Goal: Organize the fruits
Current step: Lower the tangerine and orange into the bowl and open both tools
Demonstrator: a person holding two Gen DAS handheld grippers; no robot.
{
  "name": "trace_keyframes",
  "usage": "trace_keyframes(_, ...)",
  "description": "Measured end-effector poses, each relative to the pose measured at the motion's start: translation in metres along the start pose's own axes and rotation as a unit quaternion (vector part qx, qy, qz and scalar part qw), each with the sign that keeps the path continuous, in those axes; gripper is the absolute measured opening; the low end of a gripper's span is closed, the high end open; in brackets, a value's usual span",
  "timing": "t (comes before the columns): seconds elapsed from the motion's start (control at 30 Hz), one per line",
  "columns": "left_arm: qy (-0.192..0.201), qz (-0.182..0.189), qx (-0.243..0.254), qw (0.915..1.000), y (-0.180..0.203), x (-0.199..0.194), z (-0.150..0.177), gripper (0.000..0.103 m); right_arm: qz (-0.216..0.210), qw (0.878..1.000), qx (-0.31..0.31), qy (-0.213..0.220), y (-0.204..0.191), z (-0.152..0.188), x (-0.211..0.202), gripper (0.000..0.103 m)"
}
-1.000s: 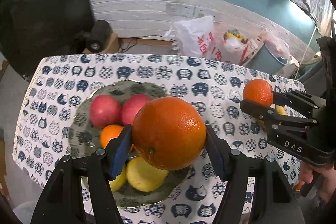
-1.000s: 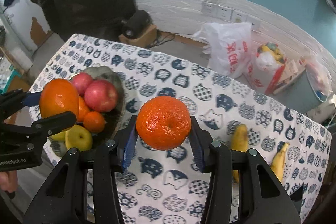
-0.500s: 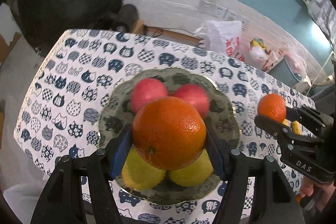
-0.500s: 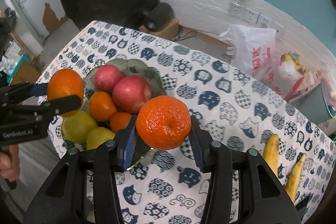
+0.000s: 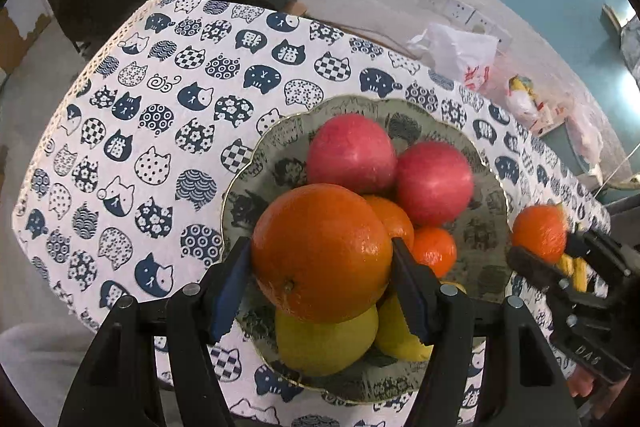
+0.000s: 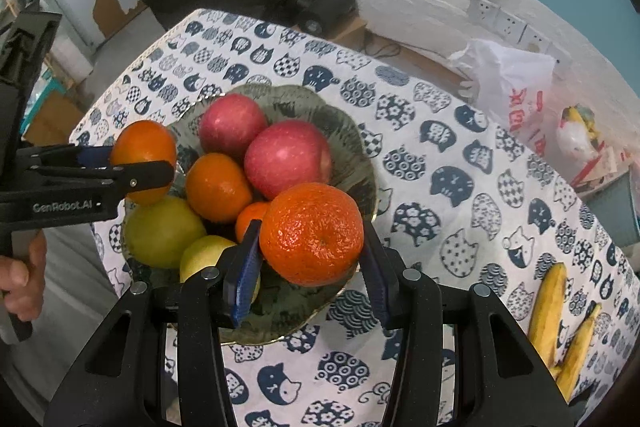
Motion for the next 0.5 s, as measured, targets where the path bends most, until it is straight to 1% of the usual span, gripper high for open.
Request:
trace_keyframes(0.17, -0.01, 0.008, -0.01, 0.9999, -0.004, 0.007, -0.005, 0.069, -0.008, 1.0, -0.001, -0.01, -0.006, 0.001, 0.011, 0.046)
trace_keyframes(0.3, -0.013, -0.013, -0.002, 0.9998, -0.006, 0.012, -0.005, 0.07, -0.016, 1.0, -0.002, -0.019, -0.009, 0.004, 0.019, 0.046)
trace_keyframes(0.4, -0.029, -0.007, -0.002, 0.9996, -0.006, 0.016, -0.001, 0.07, -0.021, 0.999, -0.003, -0.029, -0.012, 0.008, 0.027, 0.046)
trace_keyframes(0.5, -0.032, -0.011, 0.006, 0.9994, -0.003, 0.017, 0.003, 0.07, -0.025, 0.999, 0.0, -0.041, -0.013, 0.013, 0.035, 0.047)
Point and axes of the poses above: each gripper's, at about its wrist camera, not at the fingertips, and x roughly the way its jaws point, y to its right, z to its underside, the point moved 5 cm from there along x, roughly the way its jaws point, and after that the axes turned 12 degrees about -x, right-handed, at the moved point
